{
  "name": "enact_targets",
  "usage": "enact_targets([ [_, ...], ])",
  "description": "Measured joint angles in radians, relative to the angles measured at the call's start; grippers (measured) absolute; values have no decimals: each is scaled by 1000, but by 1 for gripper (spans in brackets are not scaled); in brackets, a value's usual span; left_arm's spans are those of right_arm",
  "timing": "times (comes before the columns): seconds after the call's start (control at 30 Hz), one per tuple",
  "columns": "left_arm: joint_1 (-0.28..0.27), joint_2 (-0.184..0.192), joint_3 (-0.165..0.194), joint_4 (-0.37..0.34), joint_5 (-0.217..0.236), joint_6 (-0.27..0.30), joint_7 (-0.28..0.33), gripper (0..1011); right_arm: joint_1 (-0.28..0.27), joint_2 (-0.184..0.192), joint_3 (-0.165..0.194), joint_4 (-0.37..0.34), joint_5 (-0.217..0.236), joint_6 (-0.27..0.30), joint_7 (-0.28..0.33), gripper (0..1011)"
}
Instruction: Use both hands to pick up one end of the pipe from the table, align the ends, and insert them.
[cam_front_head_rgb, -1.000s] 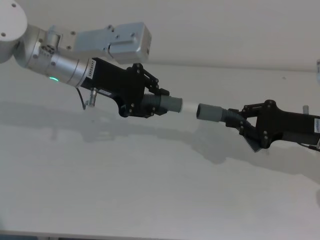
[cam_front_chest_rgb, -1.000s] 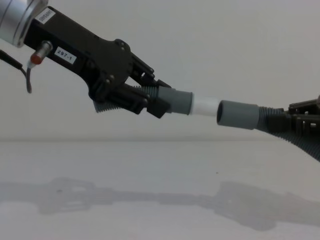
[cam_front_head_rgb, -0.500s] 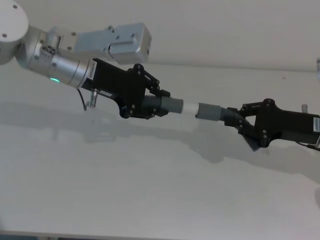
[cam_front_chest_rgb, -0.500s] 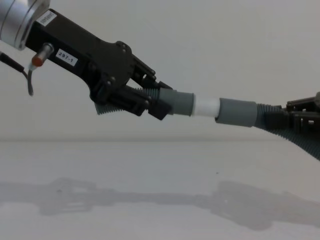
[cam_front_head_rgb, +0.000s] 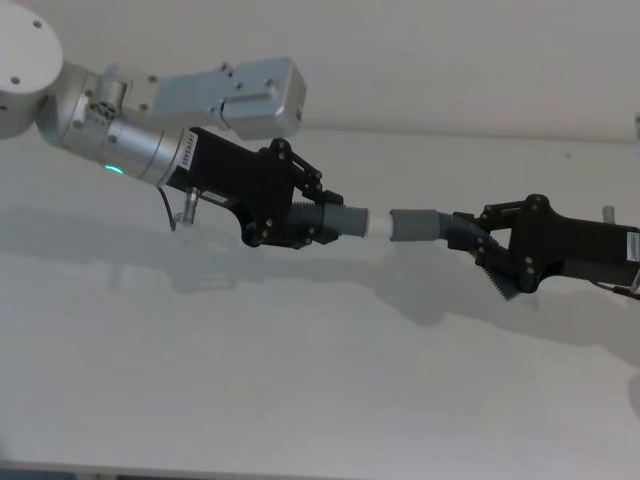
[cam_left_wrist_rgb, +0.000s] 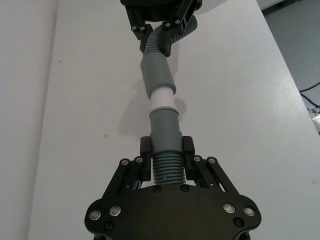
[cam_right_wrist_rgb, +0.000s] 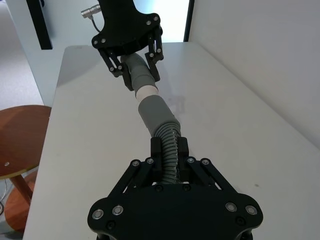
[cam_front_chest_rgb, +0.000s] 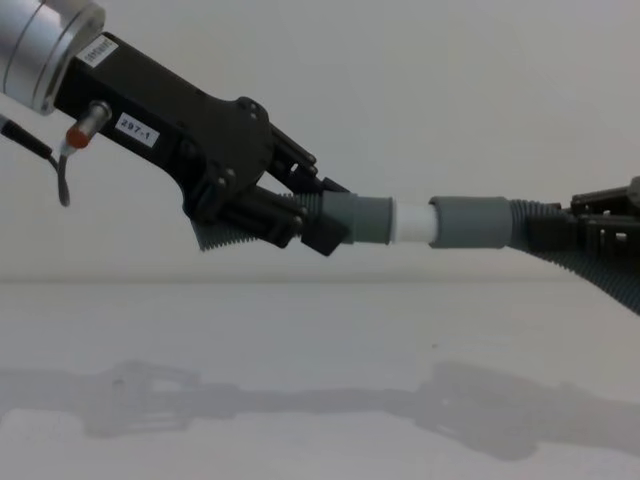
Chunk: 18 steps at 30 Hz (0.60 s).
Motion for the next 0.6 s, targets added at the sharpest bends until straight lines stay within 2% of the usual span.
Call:
enact_targets([
  [0.6,9,2,-8,-17,-3,6,17,348,3,1,-1,-8,5,-1,5,175],
])
